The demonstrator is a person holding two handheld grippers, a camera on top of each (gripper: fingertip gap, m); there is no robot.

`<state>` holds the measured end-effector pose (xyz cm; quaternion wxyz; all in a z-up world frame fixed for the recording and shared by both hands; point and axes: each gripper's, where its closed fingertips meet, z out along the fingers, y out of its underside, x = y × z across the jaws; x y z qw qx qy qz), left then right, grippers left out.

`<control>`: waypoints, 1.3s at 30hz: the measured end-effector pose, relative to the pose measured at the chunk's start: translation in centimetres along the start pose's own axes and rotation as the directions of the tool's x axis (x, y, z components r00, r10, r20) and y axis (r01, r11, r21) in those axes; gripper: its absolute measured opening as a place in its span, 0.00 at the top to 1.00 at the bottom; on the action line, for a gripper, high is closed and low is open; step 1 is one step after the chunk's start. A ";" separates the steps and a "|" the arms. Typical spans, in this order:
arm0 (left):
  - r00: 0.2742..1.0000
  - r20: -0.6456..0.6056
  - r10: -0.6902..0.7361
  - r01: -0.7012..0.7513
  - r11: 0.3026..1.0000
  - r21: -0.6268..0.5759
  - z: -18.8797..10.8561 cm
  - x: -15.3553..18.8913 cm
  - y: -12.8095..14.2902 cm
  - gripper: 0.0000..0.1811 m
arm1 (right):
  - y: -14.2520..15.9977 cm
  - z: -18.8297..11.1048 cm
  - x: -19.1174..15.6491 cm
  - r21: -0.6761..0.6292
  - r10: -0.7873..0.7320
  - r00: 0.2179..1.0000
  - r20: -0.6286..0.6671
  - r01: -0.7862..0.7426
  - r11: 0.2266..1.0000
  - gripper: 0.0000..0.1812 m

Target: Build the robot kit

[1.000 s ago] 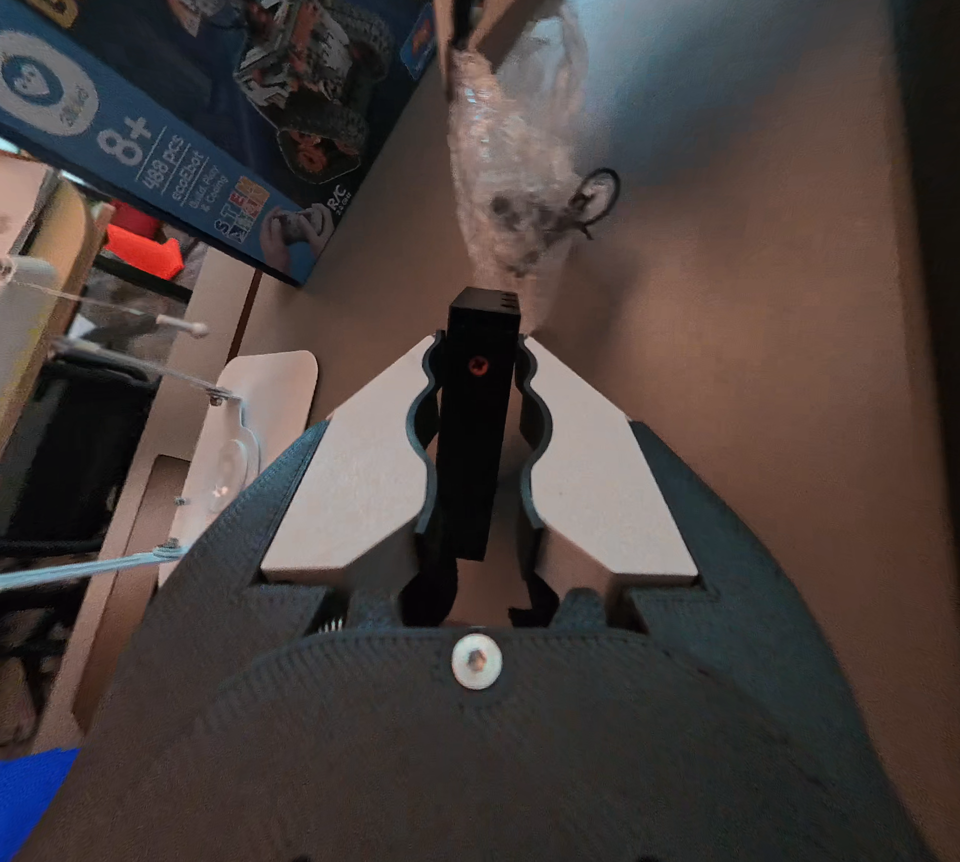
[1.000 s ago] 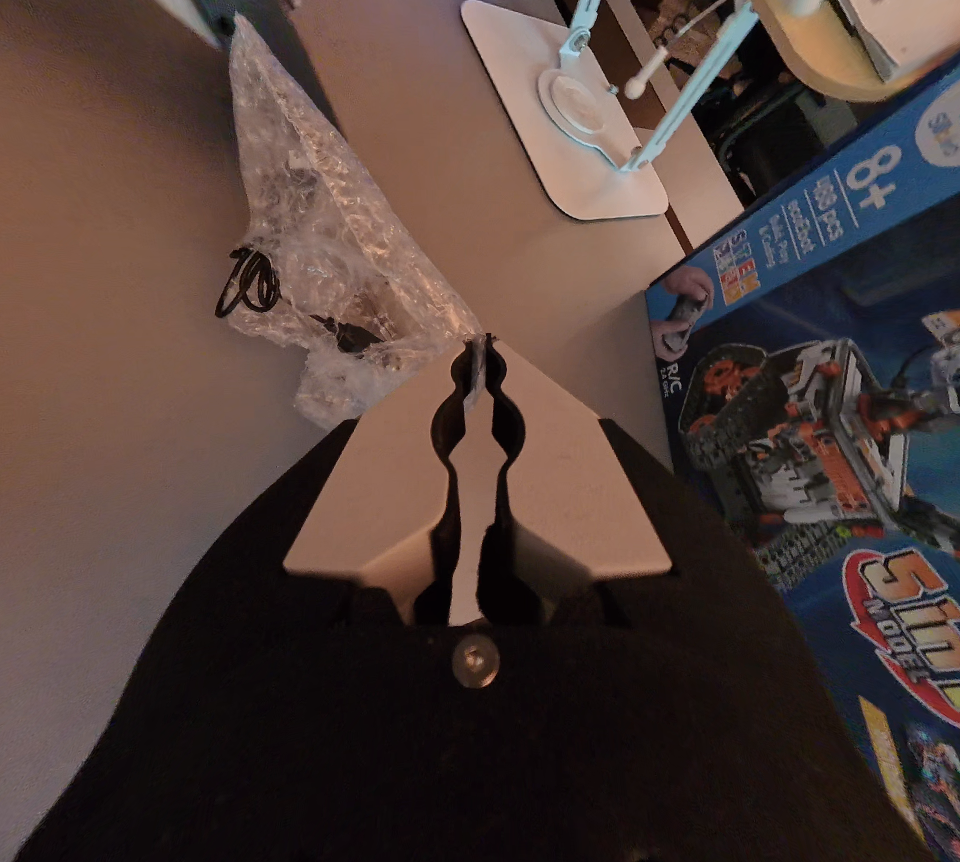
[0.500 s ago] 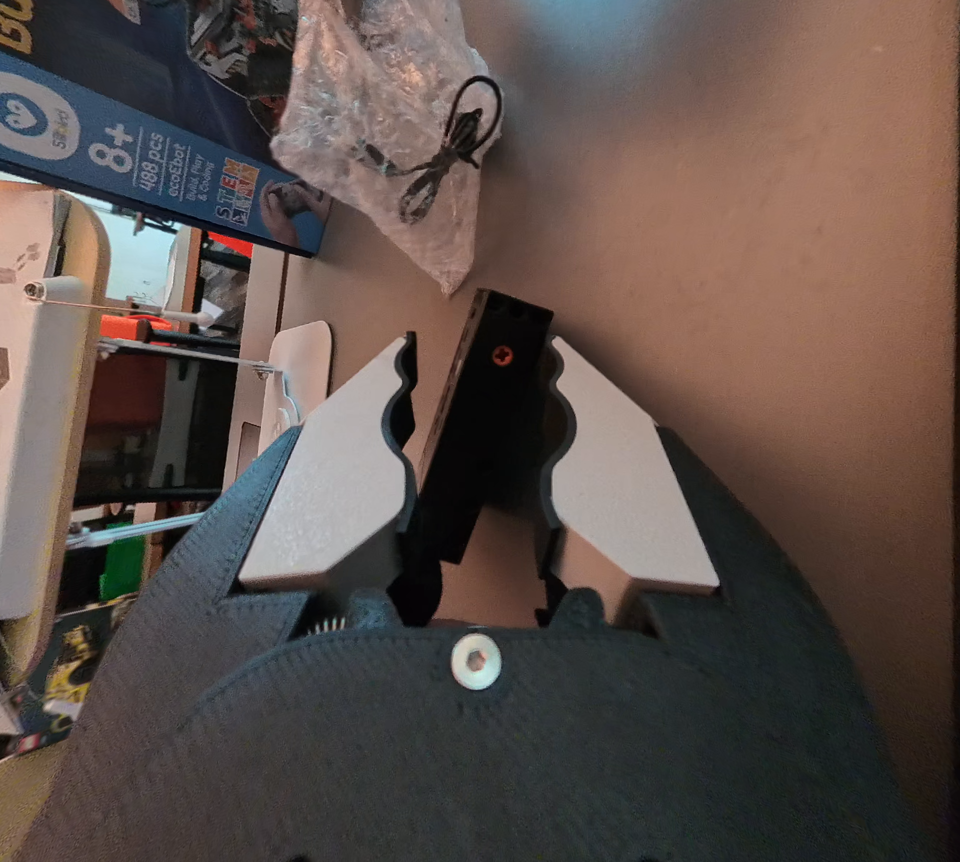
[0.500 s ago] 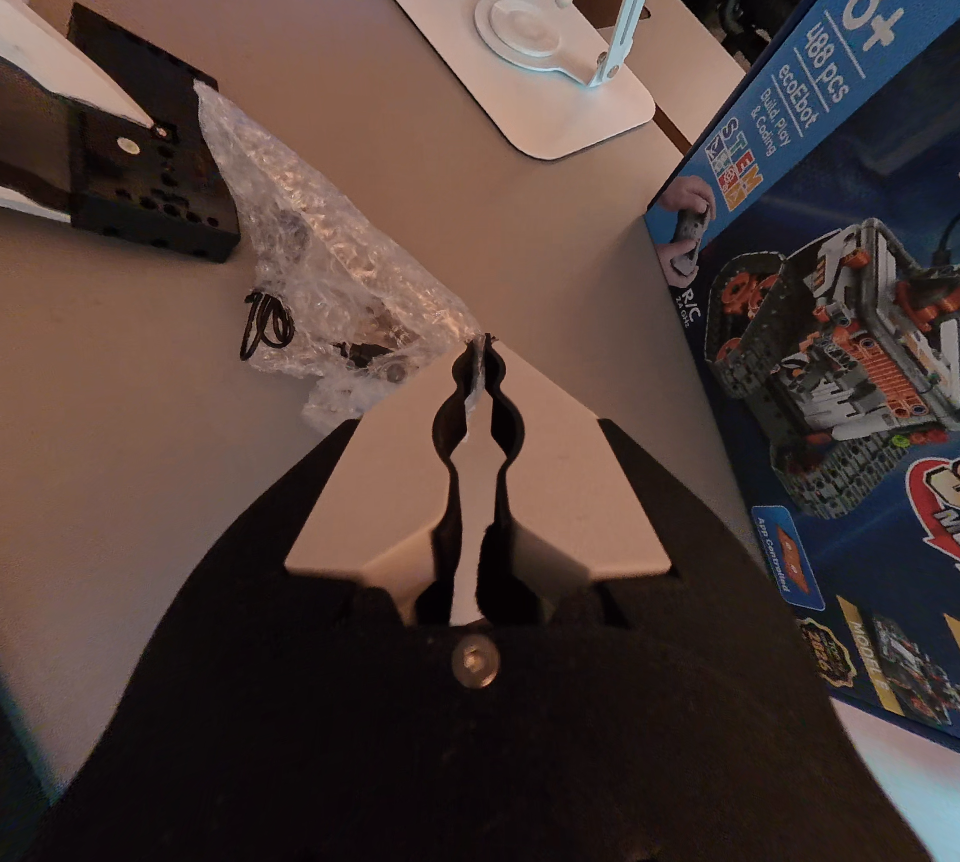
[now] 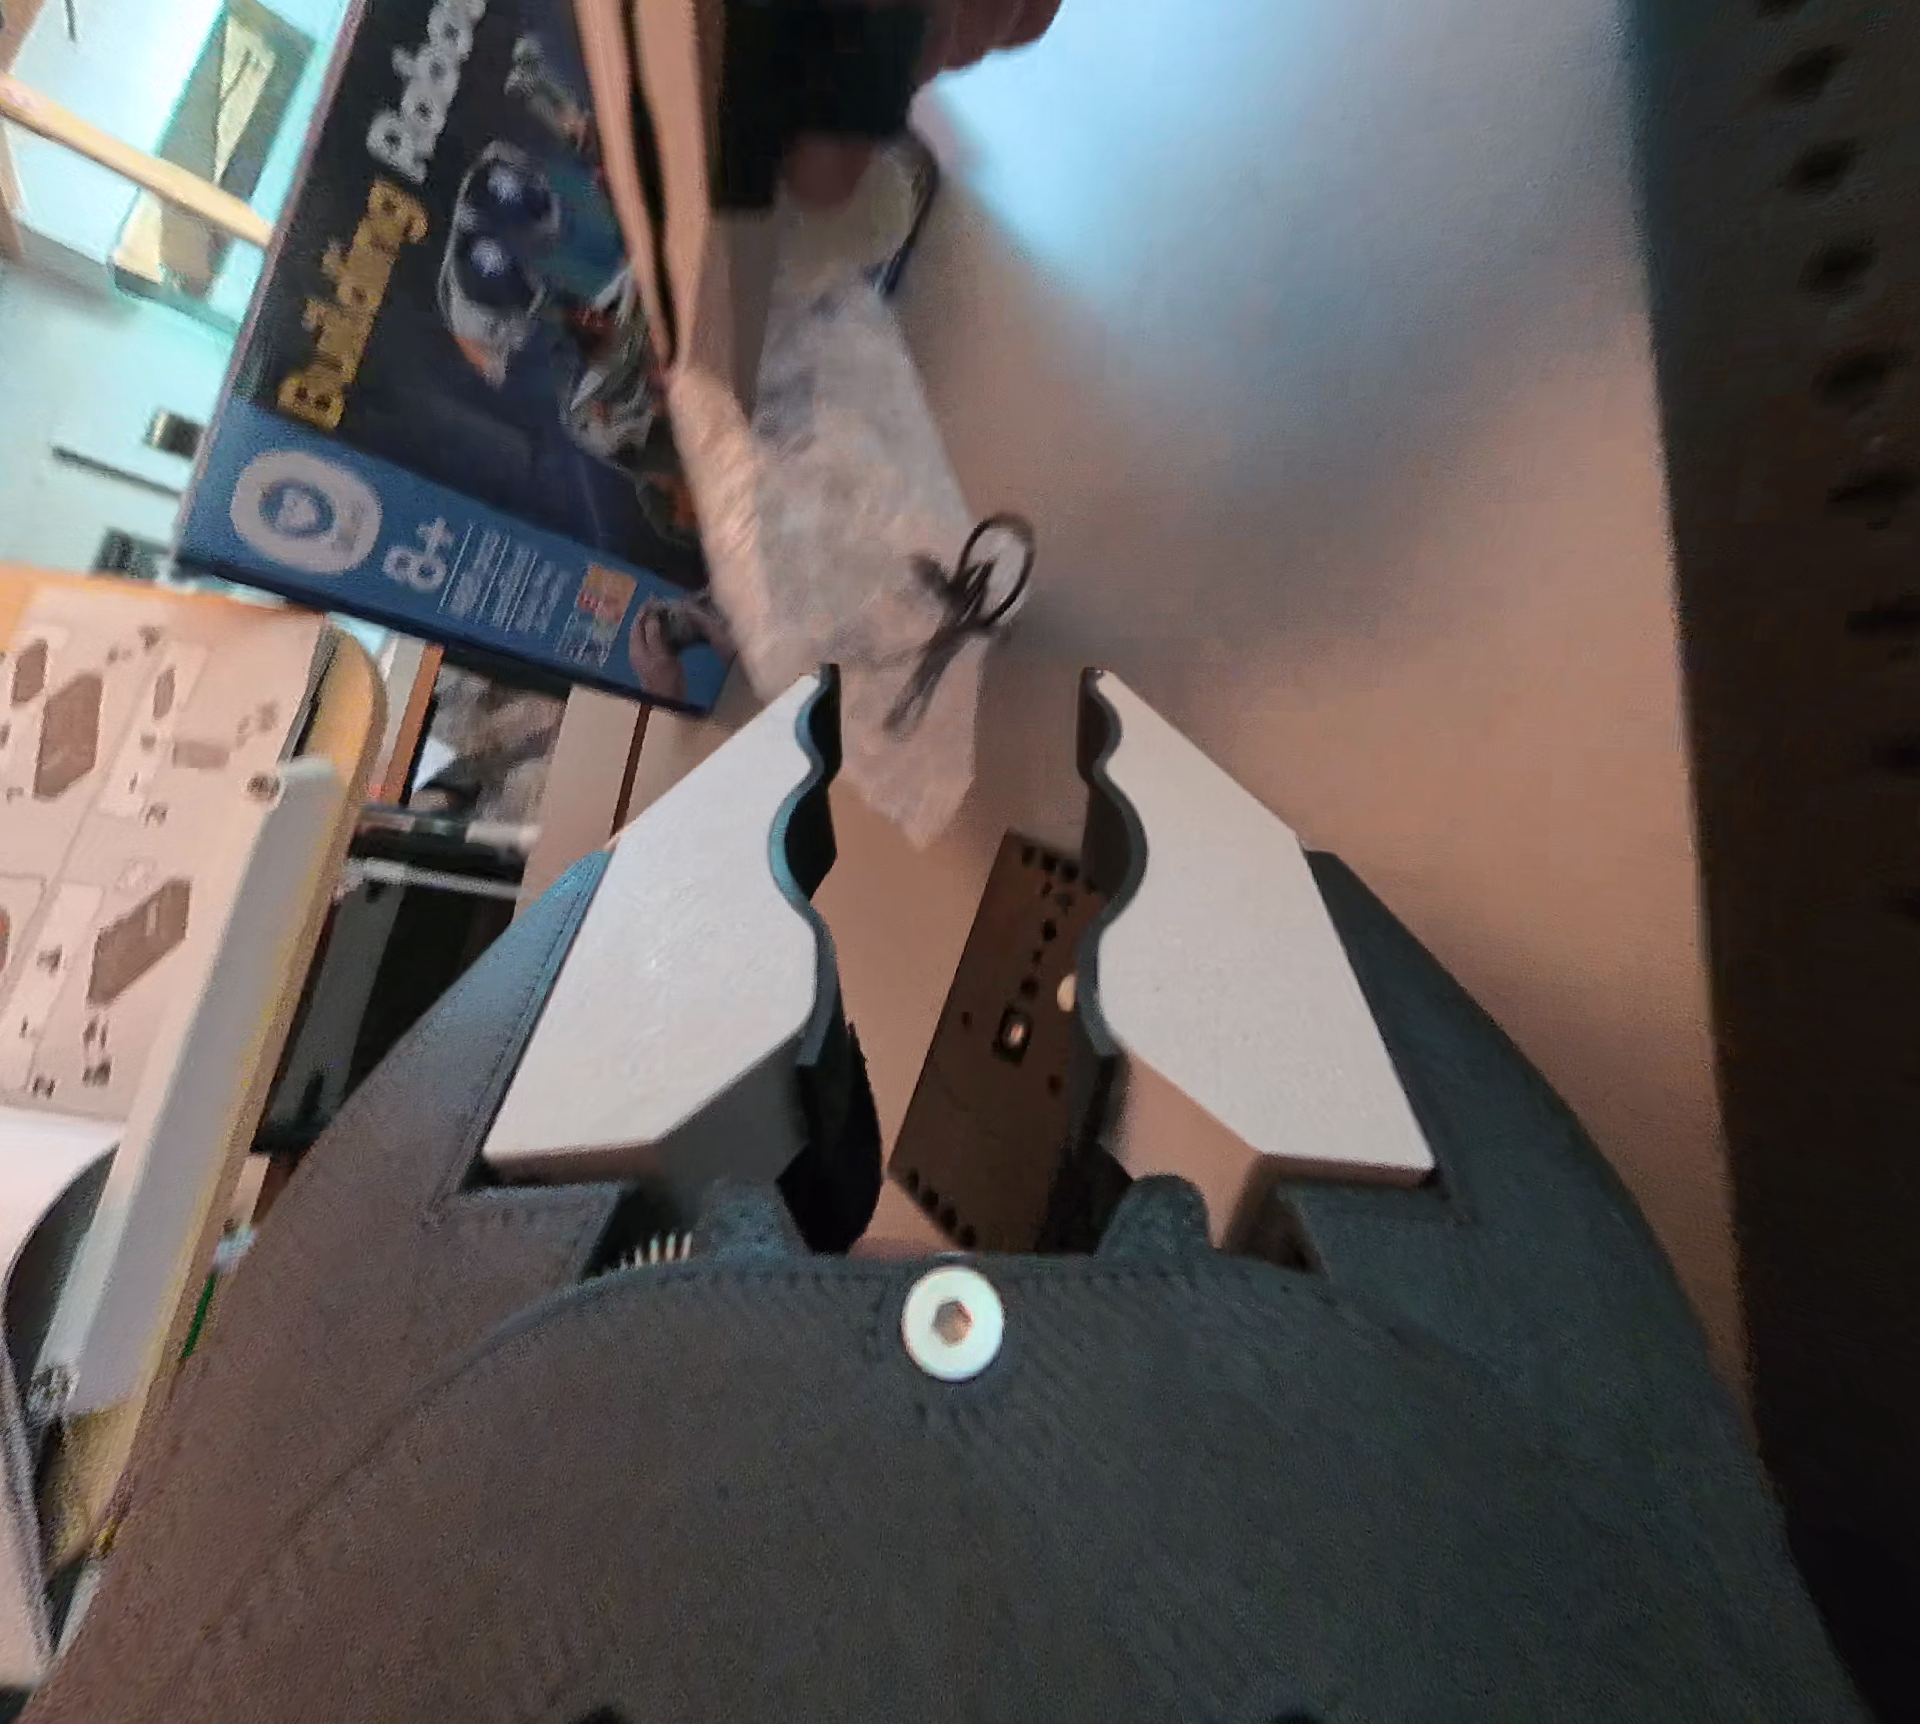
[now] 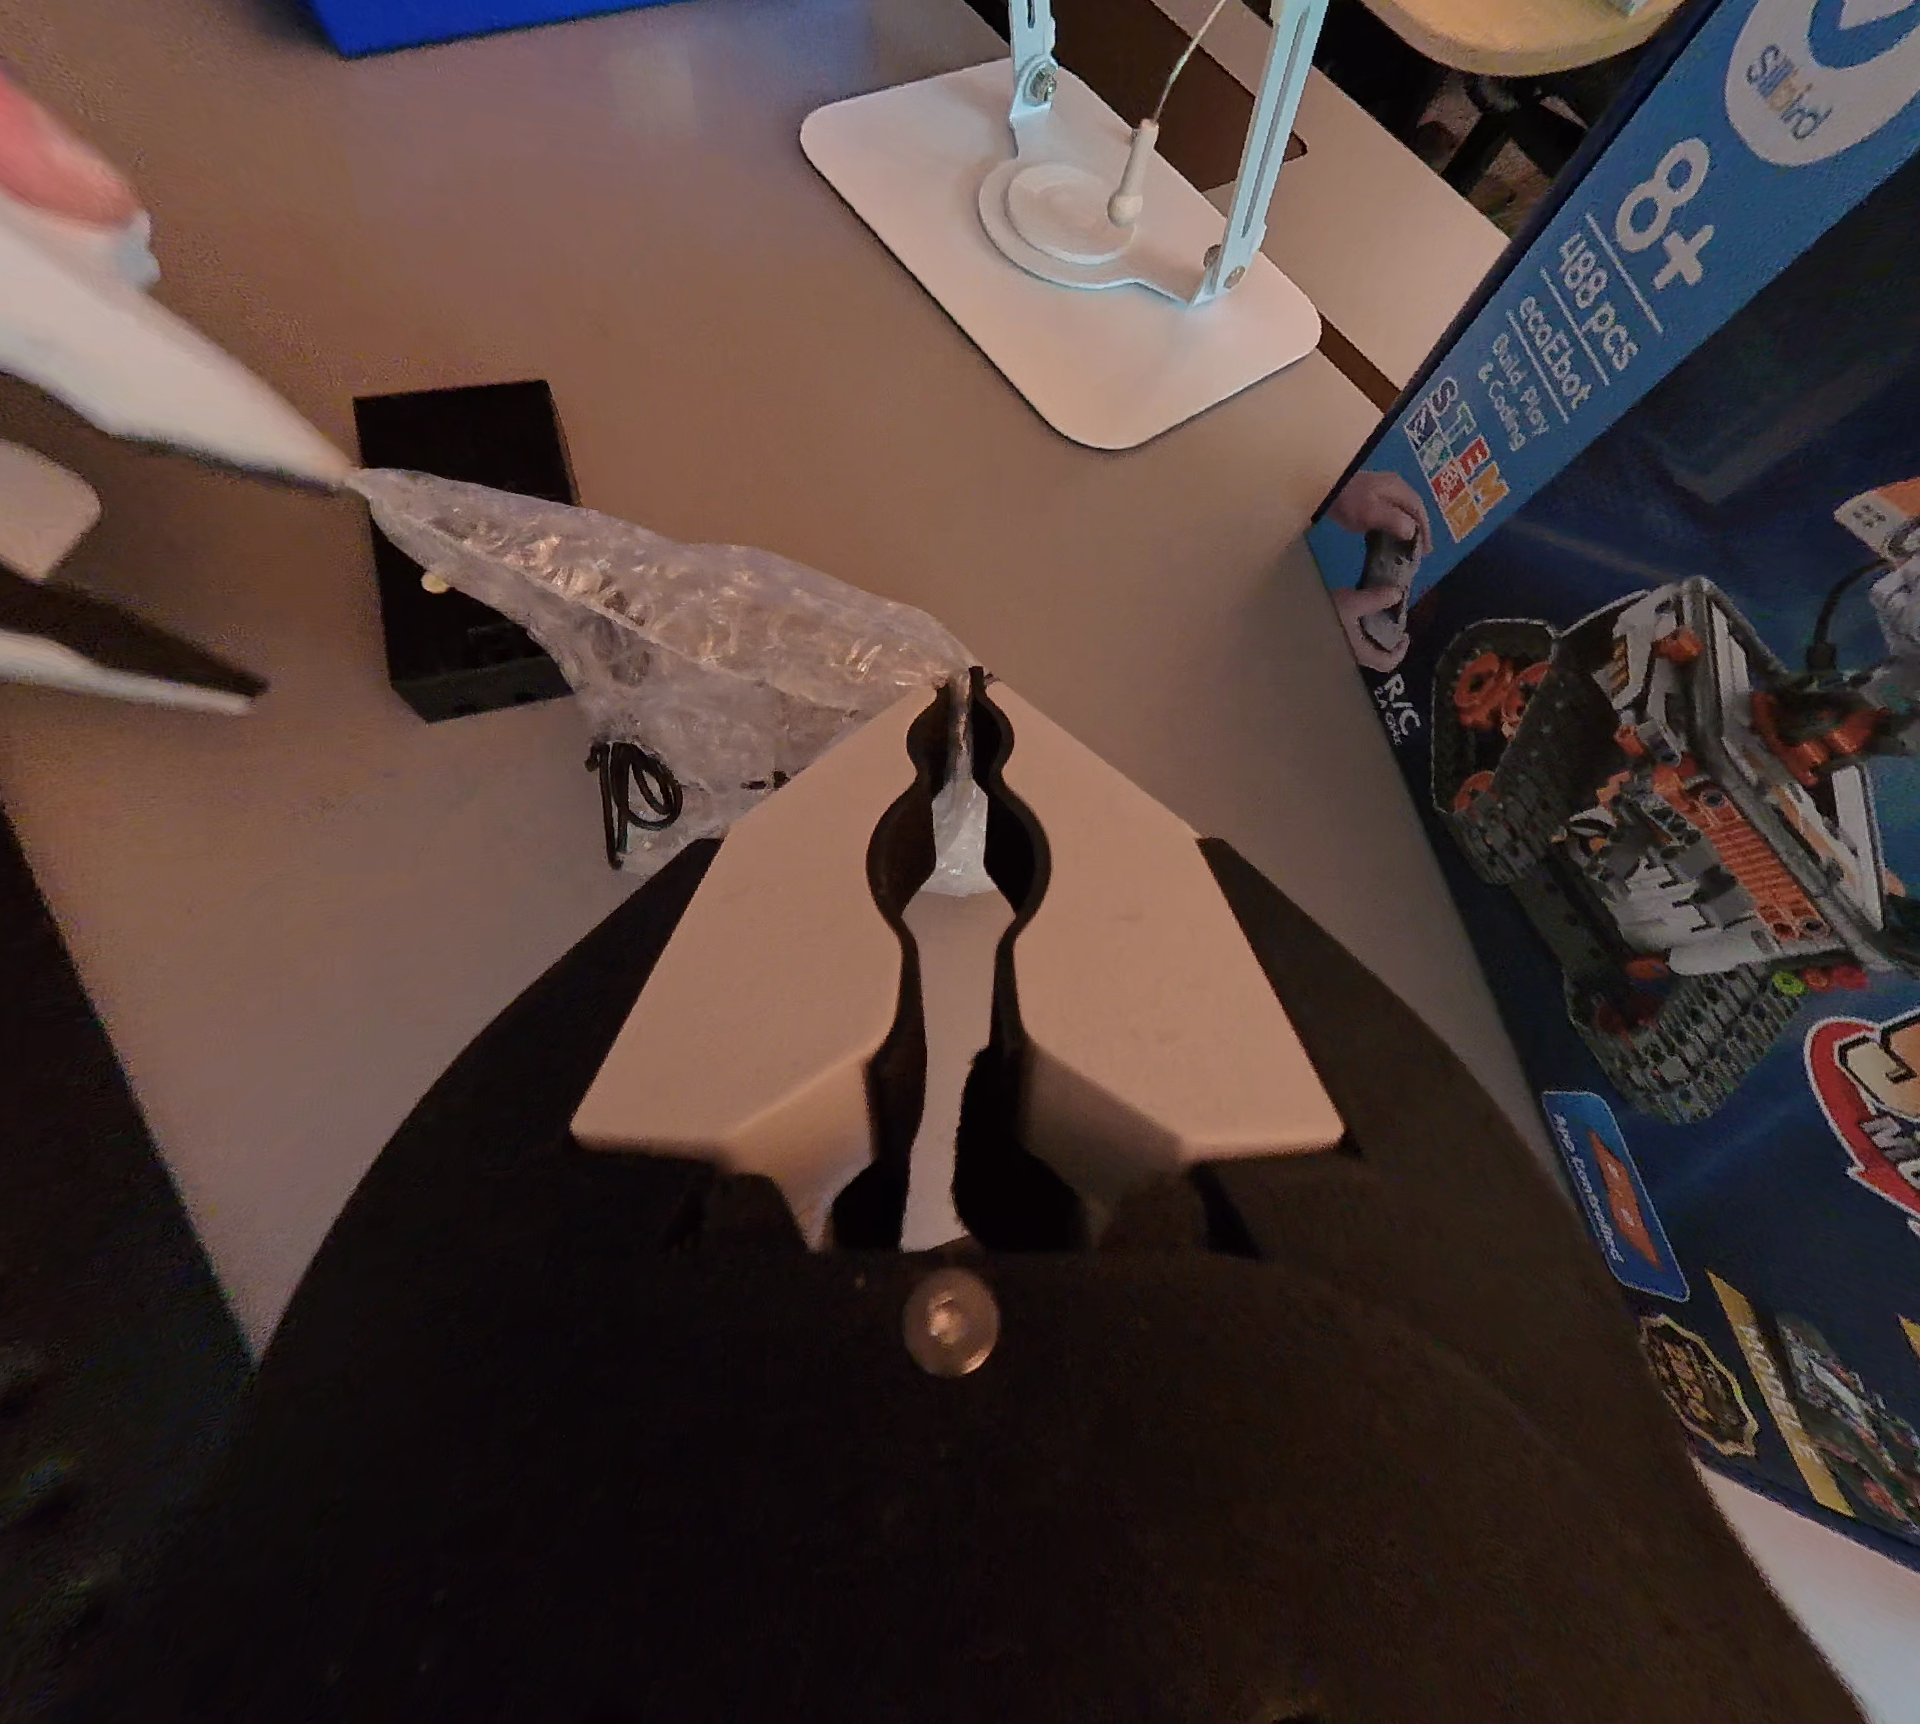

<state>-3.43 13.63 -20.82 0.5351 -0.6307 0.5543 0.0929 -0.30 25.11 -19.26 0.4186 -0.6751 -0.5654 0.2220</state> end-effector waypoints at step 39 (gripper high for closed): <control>0.816 -0.236 -0.527 0.573 0.684 0.452 -3.9 -9.1 -2.5 1.00 | 0.8 4.3 -0.3 -0.104 -0.220 0.966 -0.135 0.206 0.973 1.00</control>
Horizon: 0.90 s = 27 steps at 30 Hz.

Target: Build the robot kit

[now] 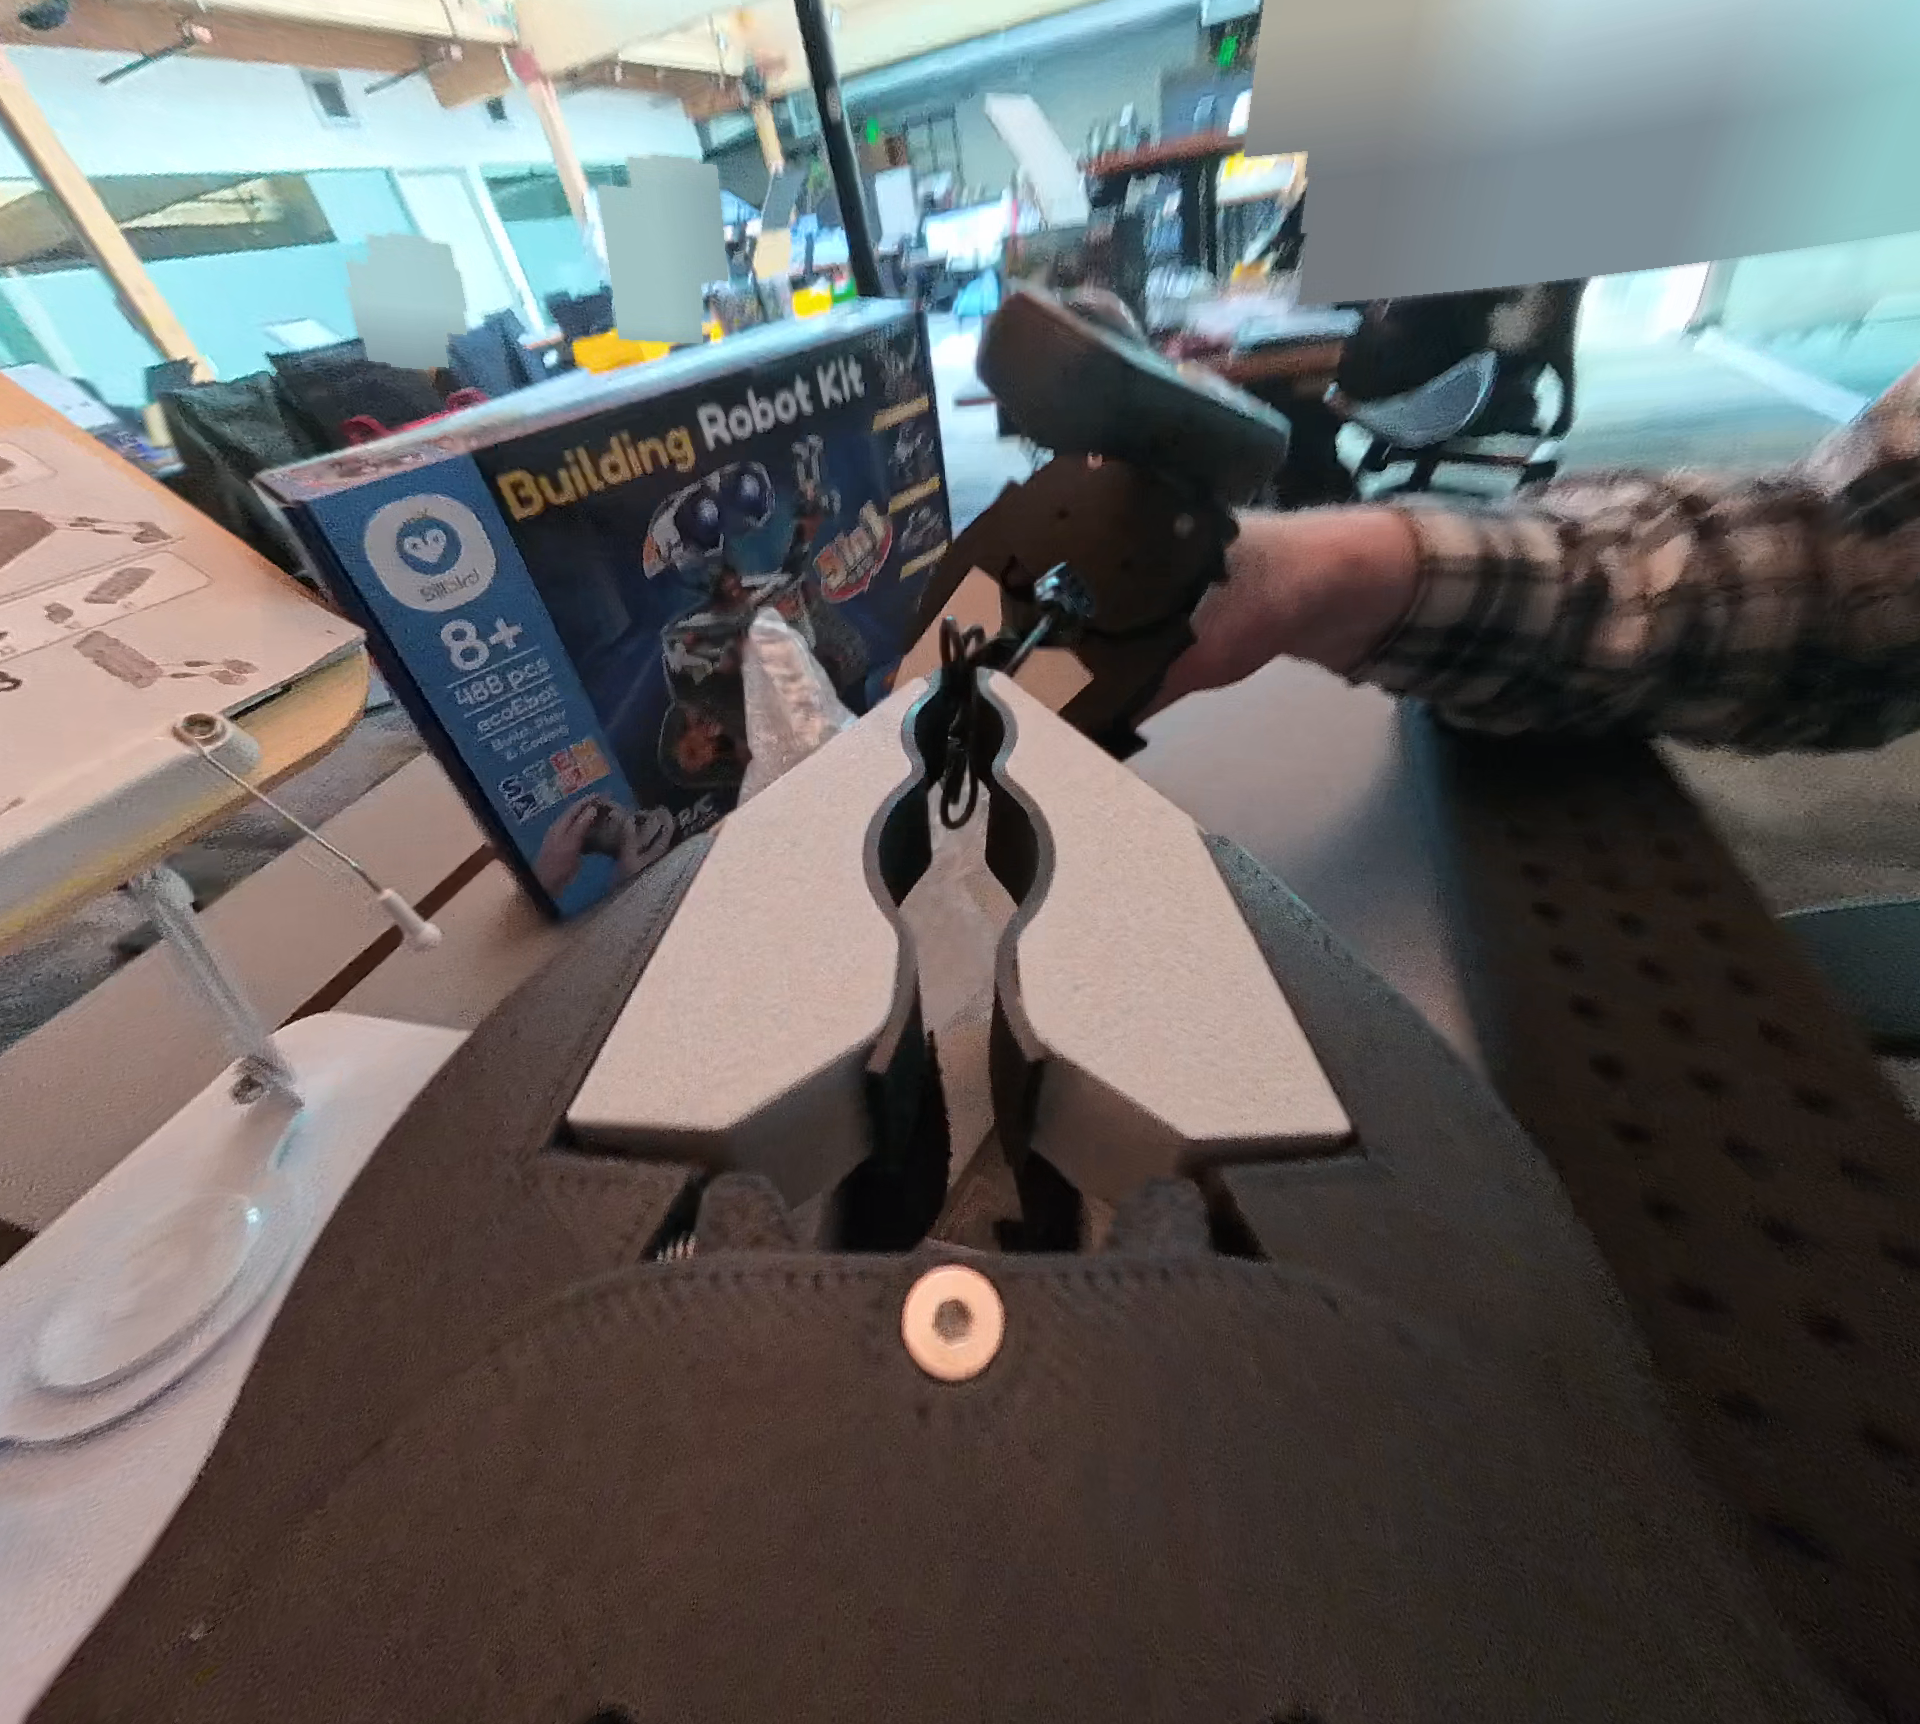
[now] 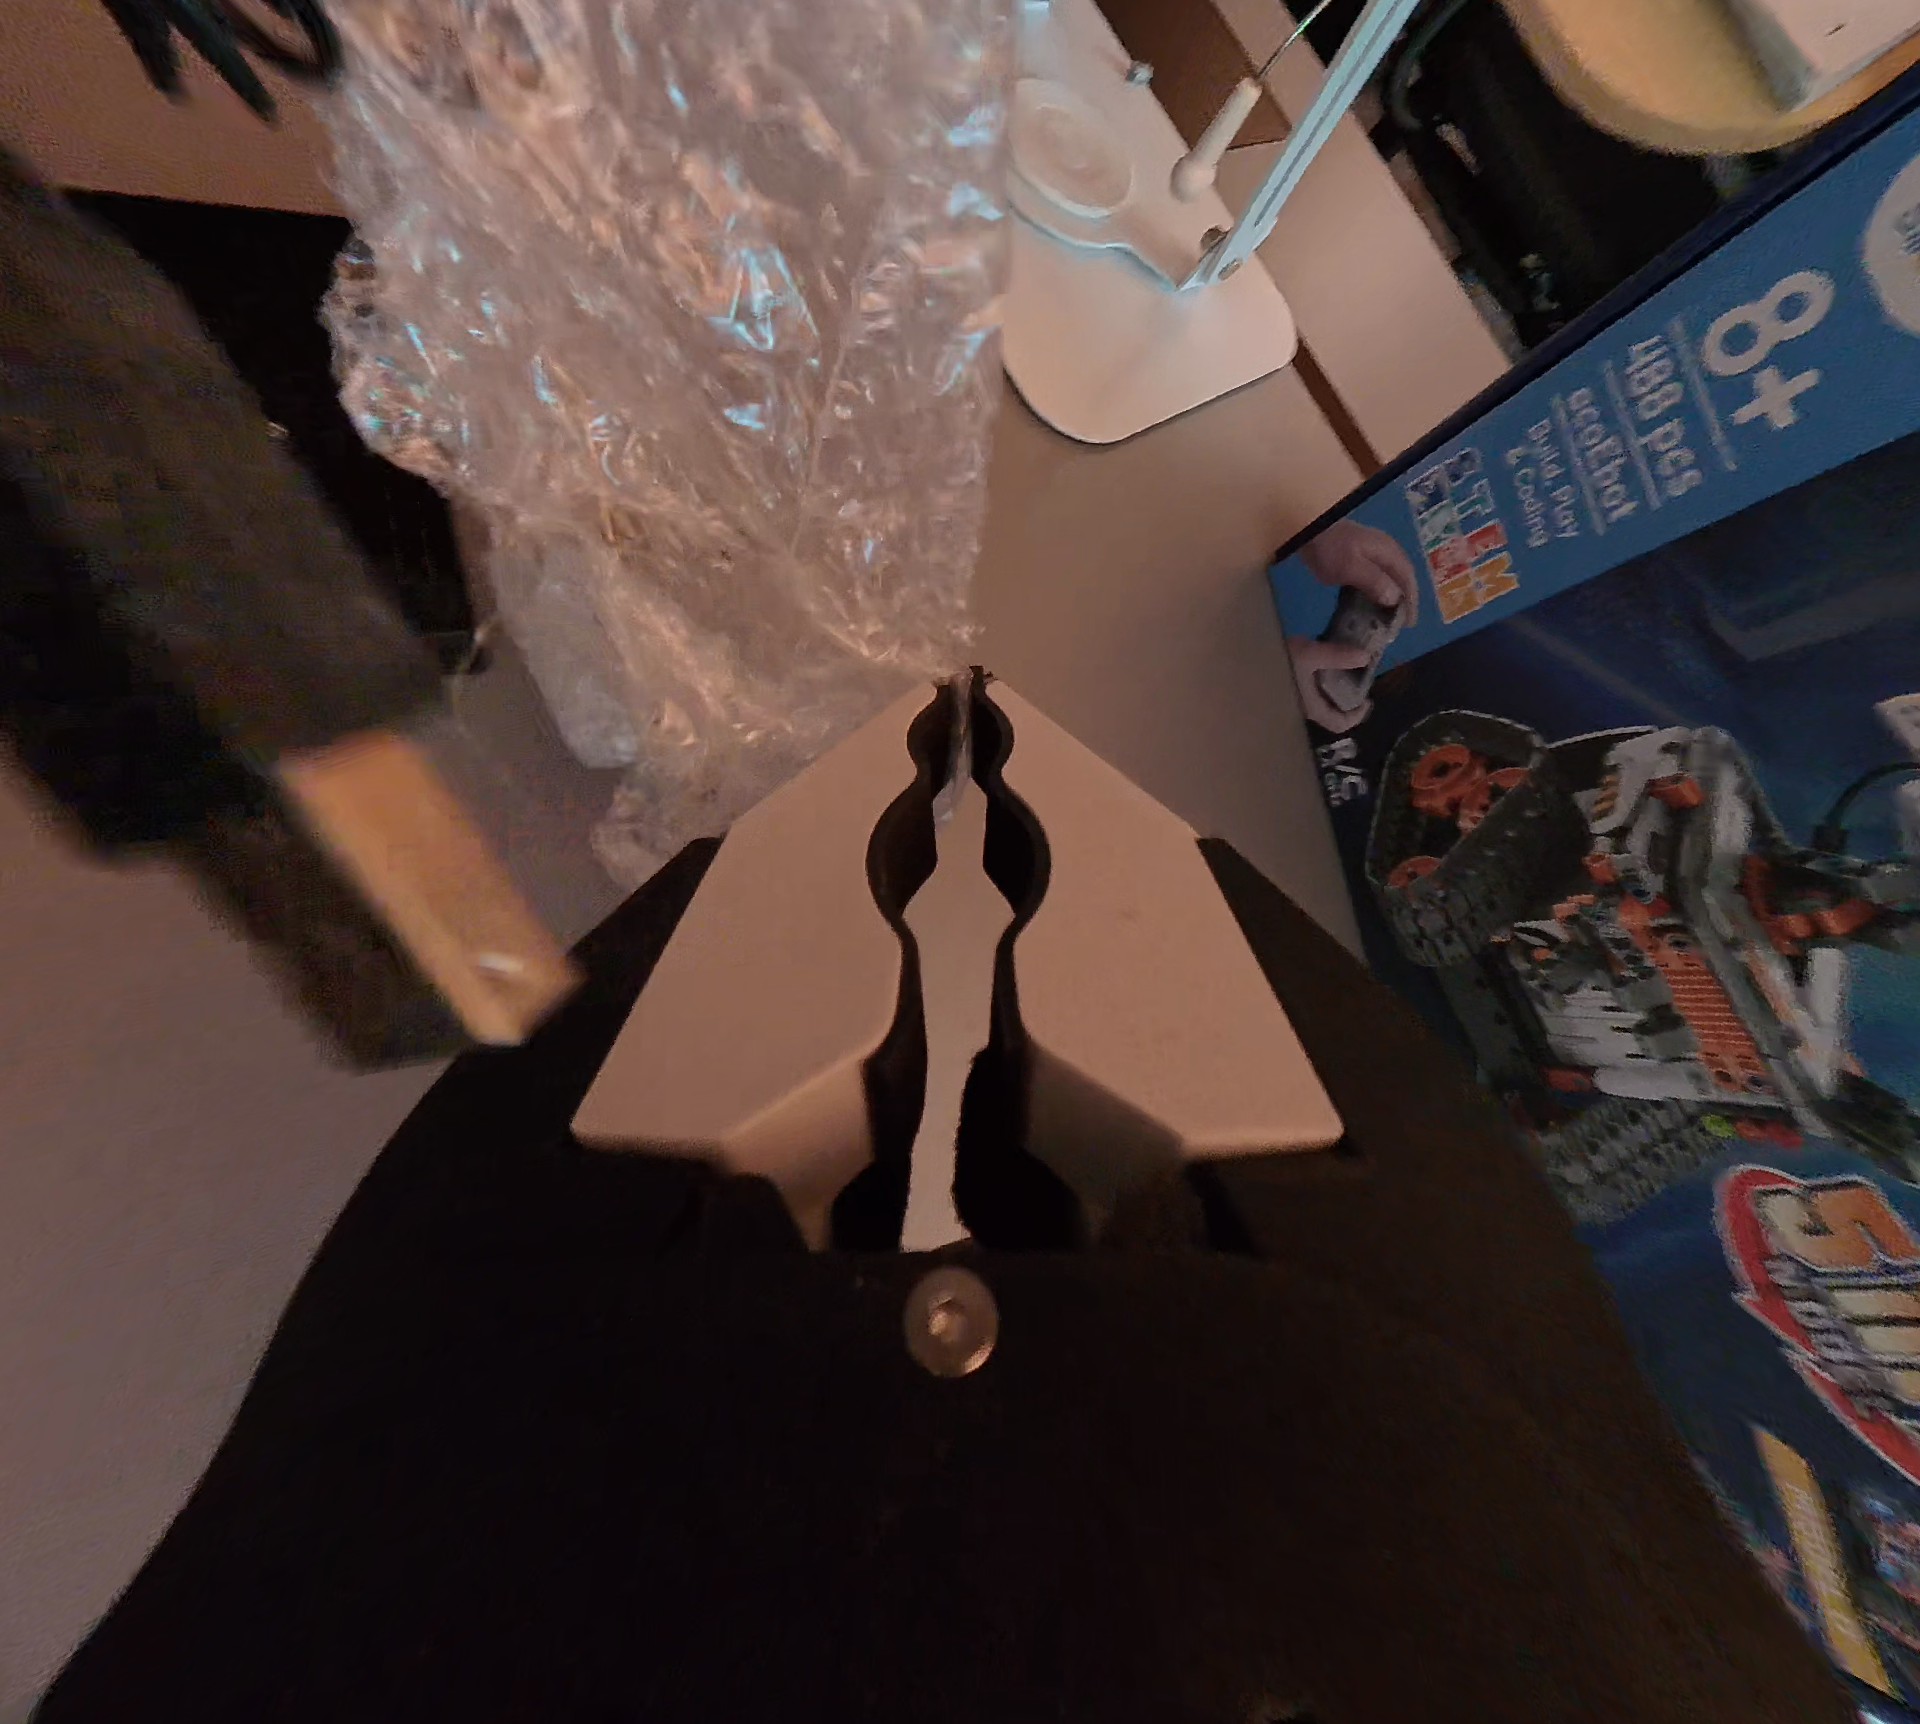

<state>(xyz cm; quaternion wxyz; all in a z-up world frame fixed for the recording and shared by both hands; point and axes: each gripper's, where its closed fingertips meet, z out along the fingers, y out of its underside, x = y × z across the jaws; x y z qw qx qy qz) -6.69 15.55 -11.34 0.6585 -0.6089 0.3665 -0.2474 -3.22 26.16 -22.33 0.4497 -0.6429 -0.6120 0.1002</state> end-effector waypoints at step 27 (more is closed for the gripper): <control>0.994 -0.091 0.062 -0.077 0.983 -0.167 0.0 -0.6 2.5 1.00 | 1.3 -0.9 5.2 0.069 0.073 0.987 -0.146 -0.064 0.996 1.00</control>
